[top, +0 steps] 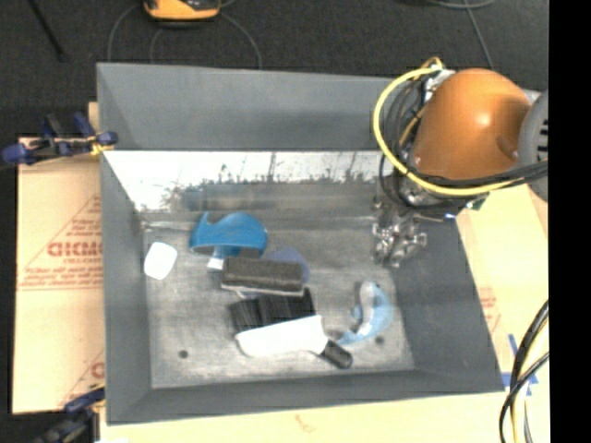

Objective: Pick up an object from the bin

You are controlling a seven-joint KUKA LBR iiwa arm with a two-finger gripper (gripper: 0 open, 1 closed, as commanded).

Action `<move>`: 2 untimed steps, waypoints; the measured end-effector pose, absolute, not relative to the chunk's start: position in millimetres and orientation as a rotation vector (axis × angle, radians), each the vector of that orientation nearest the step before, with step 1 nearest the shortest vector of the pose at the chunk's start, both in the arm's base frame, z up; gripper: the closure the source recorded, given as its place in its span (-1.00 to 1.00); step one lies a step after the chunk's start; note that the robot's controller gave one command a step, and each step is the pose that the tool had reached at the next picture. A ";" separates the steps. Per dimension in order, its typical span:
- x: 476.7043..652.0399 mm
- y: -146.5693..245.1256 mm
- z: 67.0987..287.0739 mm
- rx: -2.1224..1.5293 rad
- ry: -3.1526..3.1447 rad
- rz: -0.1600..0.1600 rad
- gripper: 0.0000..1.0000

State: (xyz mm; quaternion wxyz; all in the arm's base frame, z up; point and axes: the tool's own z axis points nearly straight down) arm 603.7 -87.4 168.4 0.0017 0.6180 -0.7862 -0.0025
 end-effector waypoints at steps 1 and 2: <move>602.8 -83.1 210.0 1.949 -2.474 0.008 1.00; 616.5 -78.4 220.5 1.934 -2.477 0.002 1.00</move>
Offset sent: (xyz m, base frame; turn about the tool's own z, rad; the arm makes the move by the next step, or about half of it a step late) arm 0.0247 0.0173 0.0612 0.0103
